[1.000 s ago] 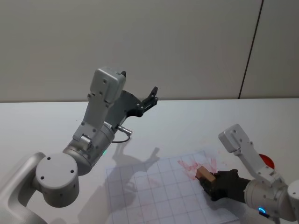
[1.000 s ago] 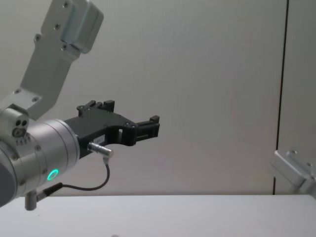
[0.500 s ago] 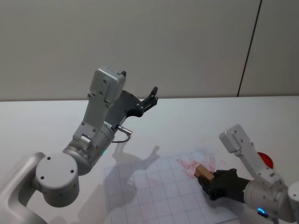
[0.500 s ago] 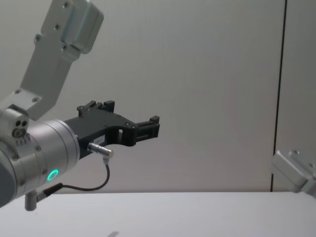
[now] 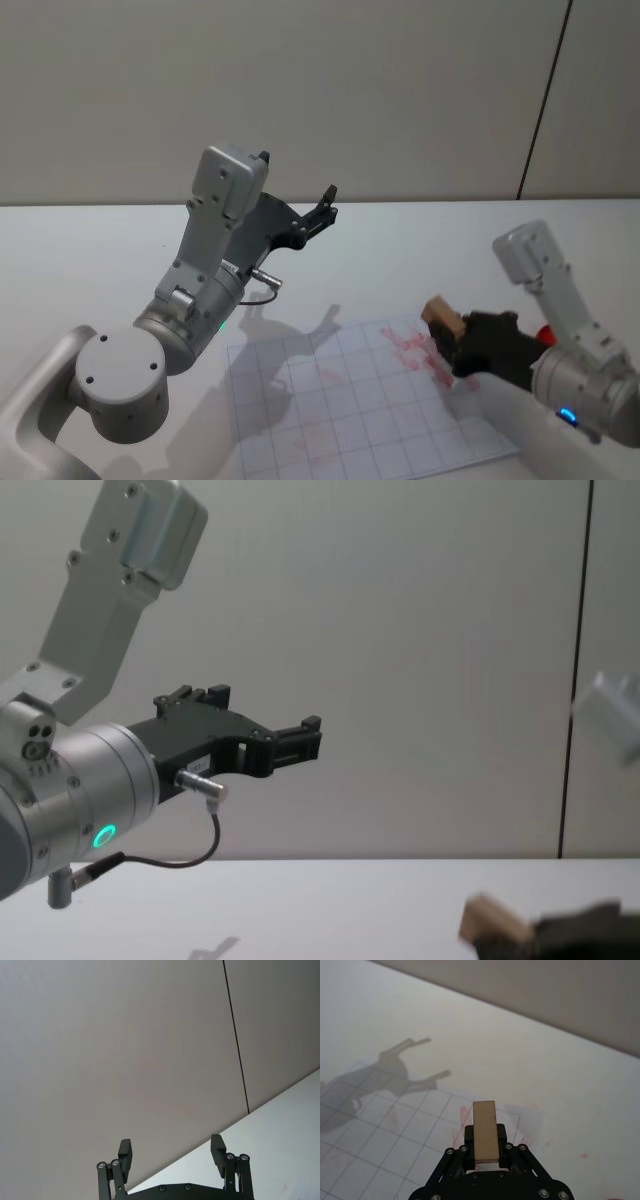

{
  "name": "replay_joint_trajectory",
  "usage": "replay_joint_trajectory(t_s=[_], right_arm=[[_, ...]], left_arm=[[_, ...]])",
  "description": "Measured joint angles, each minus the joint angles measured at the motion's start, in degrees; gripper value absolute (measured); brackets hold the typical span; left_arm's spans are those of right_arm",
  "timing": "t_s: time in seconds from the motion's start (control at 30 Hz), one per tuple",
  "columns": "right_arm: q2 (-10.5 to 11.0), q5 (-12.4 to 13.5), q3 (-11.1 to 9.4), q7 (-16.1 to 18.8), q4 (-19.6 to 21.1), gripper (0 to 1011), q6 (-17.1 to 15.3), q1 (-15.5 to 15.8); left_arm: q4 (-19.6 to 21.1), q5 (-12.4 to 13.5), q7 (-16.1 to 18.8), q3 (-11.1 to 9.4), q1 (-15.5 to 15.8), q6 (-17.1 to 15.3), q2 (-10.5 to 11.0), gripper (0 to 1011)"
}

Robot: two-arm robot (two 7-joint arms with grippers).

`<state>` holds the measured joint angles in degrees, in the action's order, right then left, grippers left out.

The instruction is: Use the one hand to pick up the stamp and affix it onto the A4 paper.

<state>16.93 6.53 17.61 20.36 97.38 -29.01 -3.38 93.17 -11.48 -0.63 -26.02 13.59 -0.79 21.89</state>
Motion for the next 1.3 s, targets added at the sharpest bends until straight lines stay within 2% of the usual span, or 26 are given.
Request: replay_joint_trajectory(t_s=[0.17,0.4,0.67,1.0,1.3], right_arm=[[0.2,1.5,-1.1,-2.5,2.3,219,1.4,-0.2],[0.5,3.2,-2.4,-6.1,4.4,219,1.4,-0.1],[1.4,5.5,-4.5,-11.5,6.1,219,-2.1,0.8],[3.0,7.4,-6.5,-15.4,7.3,219,-6.8,3.2],[4.1,8.7,-7.7,-17.6,7.6,219,-9.3,5.5]], left_arm=[[0.0,0.0,0.0,0.0,0.0,0.0,0.0,1001],[0.0,0.0,0.0,0.0,0.0,0.0,0.0,1001],[0.0,0.0,0.0,0.0,0.0,0.0,0.0,1001],[0.0,0.0,0.0,0.0,0.0,0.0,0.0,1001],[0.0,0.0,0.0,0.0,0.0,0.0,0.0,1001]])
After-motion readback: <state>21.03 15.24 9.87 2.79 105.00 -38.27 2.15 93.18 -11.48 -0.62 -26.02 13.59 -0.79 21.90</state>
